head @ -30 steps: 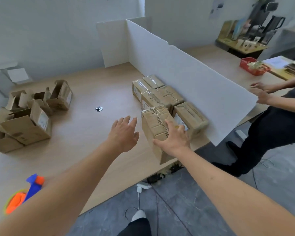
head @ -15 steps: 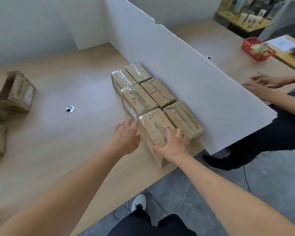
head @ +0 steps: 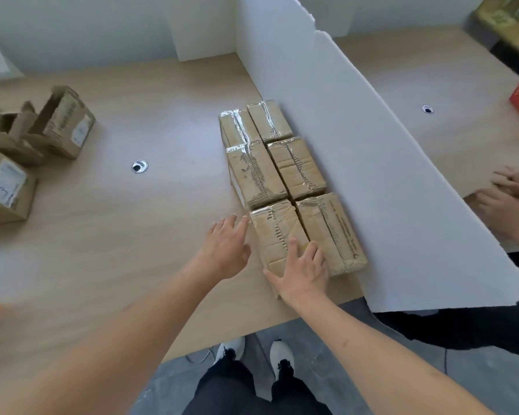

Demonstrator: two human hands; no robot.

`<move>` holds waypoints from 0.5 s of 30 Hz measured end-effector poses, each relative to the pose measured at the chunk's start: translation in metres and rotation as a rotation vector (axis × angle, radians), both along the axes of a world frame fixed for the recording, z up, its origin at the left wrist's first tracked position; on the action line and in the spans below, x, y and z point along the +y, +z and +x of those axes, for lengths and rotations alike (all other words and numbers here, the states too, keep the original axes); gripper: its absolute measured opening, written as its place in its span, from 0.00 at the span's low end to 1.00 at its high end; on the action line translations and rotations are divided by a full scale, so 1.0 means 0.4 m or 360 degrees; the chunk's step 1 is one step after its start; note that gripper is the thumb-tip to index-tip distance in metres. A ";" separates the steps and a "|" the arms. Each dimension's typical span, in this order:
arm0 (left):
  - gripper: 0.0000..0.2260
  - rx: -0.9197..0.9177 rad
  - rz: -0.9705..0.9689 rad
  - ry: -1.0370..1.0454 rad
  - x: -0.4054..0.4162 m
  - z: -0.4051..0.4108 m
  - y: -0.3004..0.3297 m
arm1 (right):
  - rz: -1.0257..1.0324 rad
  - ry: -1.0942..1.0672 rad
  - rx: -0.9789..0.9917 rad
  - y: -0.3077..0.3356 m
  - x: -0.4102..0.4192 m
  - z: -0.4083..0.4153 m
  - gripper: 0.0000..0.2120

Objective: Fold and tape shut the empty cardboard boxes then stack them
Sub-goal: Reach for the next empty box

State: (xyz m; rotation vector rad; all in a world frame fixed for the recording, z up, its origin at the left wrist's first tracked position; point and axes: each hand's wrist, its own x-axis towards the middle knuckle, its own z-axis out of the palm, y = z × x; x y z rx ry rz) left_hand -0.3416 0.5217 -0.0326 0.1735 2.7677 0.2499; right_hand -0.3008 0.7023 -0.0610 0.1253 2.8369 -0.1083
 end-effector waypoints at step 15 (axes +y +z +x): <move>0.28 0.0119 -0.0006 0.0341 -0.007 0.113 0.088 | -0.0214 0.0708 0.0069 0.112 -0.027 -0.066 0.36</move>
